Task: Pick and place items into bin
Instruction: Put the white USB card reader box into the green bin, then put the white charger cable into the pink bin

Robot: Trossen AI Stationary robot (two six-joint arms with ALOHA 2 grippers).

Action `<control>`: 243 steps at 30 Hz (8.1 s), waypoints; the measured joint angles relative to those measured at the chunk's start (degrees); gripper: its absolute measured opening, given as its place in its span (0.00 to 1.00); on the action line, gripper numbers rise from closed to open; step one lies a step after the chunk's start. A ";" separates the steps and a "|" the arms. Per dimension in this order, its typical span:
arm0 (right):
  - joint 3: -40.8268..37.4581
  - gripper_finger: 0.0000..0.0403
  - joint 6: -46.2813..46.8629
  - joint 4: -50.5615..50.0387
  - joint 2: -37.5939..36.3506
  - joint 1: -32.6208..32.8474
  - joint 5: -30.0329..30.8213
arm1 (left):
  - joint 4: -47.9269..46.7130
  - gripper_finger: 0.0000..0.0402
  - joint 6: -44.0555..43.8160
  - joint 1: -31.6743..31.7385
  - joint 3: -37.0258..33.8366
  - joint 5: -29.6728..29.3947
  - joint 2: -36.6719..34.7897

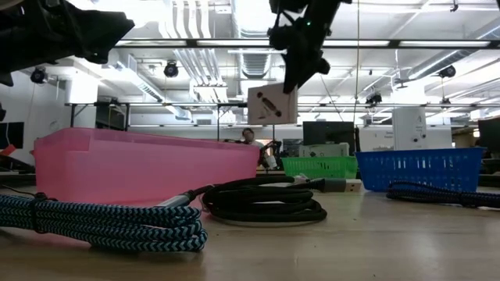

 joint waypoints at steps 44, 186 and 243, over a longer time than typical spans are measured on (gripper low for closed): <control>-12.28 0.09 0.86 -5.33 -5.58 1.16 11.28 | -0.01 0.36 0.00 0.00 0.00 -0.02 0.04; -42.97 0.26 -3.13 26.78 -27.21 -13.25 -12.36 | -0.01 0.36 0.02 0.00 0.00 -0.02 0.04; -38.91 0.52 27.52 36.12 -4.98 14.88 -3.42 | -0.01 0.36 0.00 0.00 0.00 -0.02 0.06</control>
